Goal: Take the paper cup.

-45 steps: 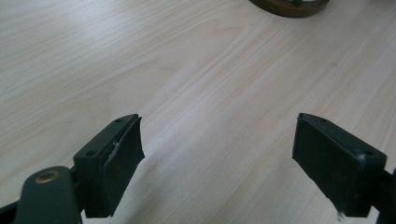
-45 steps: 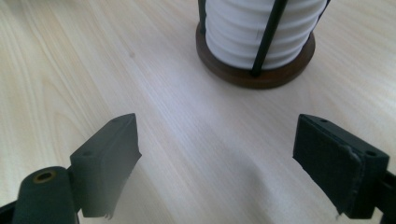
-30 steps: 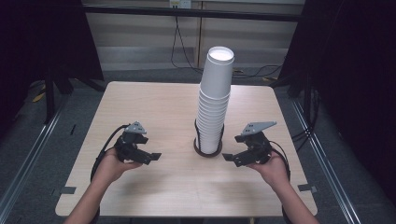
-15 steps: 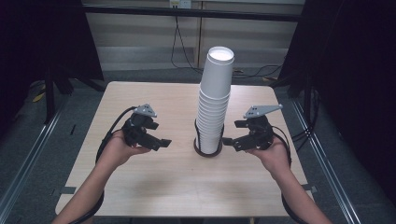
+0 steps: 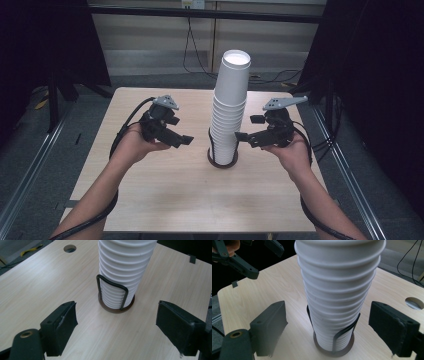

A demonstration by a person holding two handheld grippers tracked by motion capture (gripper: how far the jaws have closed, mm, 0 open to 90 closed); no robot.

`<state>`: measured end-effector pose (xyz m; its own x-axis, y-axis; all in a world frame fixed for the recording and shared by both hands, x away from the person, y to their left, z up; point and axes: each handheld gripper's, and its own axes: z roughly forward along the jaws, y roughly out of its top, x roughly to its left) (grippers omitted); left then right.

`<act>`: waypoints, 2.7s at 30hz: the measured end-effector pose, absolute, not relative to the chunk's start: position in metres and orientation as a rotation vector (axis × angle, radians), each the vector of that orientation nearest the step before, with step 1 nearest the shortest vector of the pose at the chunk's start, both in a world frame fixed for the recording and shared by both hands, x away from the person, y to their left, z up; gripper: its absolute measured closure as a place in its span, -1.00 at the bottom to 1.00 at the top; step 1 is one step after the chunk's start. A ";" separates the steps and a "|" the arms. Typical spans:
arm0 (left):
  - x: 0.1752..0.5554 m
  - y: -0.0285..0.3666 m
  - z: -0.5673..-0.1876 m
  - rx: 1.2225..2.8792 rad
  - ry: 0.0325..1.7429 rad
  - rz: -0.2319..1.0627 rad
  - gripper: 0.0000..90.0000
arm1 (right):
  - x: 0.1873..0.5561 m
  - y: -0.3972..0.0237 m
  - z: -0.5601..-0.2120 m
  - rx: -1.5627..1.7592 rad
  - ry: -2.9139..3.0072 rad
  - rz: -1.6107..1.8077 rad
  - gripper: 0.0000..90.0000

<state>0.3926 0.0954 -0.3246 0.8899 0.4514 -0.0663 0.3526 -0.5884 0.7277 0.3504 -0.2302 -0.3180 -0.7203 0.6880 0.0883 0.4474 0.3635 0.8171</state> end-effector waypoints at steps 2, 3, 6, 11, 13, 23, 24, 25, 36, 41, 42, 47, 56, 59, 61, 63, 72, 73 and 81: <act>0.394 0.091 -0.321 2.248 0.579 0.156 -0.63 | 0.352 -0.229 -0.314 1.006 2.352 1.275 -0.68; 0.397 0.088 -0.316 2.267 0.560 0.163 -0.63 | 0.354 -0.228 -0.311 1.008 2.350 1.265 -0.68; 0.398 0.085 -0.312 2.264 0.557 0.168 -0.63 | 0.356 -0.227 -0.308 1.009 2.342 1.265 -0.68; 0.402 0.077 -0.296 2.249 0.540 0.170 -0.64 | 0.362 -0.223 -0.297 1.001 2.323 1.288 -0.68; 0.404 0.074 -0.290 2.248 0.525 0.173 -0.64 | 0.363 -0.222 -0.294 0.995 2.321 1.295 -0.68; 0.410 0.059 -0.264 2.200 0.494 0.163 -0.64 | 0.366 -0.213 -0.285 0.979 2.301 1.313 -0.68; 0.410 0.059 -0.264 2.200 0.494 0.163 -0.64 | 0.366 -0.213 -0.285 0.979 2.301 1.313 -0.68; 0.411 0.056 -0.261 2.204 0.481 0.162 -0.64 | 0.367 -0.211 -0.283 0.980 2.297 1.308 -0.69; 0.416 0.045 -0.251 2.193 0.473 0.168 -0.65 | 0.371 -0.210 -0.281 1.021 2.262 1.300 -0.69; 0.420 0.039 -0.246 2.183 0.473 0.169 -0.65 | 0.373 -0.210 -0.279 1.045 2.249 1.305 -0.69; 0.421 0.038 -0.245 2.185 0.471 0.168 -0.65 | 0.373 -0.209 -0.279 1.045 2.246 1.296 -0.69; 0.424 0.032 -0.242 2.173 0.466 0.156 -0.65 | 0.375 -0.206 -0.282 1.044 2.236 1.308 -0.69; 0.427 0.013 -0.238 2.145 0.446 0.131 -0.68 | 0.375 -0.205 -0.285 1.029 2.214 1.321 -0.69; 0.429 0.006 -0.238 2.143 0.461 0.151 -0.70 | 0.374 -0.205 -0.285 1.029 2.212 1.321 -0.69; 0.431 0.003 -0.239 2.137 0.468 0.149 -0.78 | 0.374 -0.205 -0.285 1.030 2.213 1.325 -0.69; 0.433 -0.002 -0.241 2.125 0.481 0.157 -0.82 | 0.374 -0.205 -0.285 1.028 2.210 1.325 -0.69; 0.436 -0.010 -0.248 2.076 0.507 0.160 -0.88 | 0.375 -0.203 -0.287 1.045 2.209 1.337 -0.70; 0.436 -0.011 -0.248 2.072 0.505 0.166 -0.87 | 0.375 -0.203 -0.288 1.043 2.212 1.336 -0.69; 0.436 -0.010 -0.248 2.062 0.504 0.167 -0.83 | 0.375 -0.203 -0.289 1.047 2.204 1.339 -0.69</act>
<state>0.4356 -0.0100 -0.2482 0.9049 0.4173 -0.0844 0.2841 -0.4441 0.8497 0.3748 -0.2025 -0.2886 -0.6624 0.7456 0.0727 0.4084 0.2780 0.8695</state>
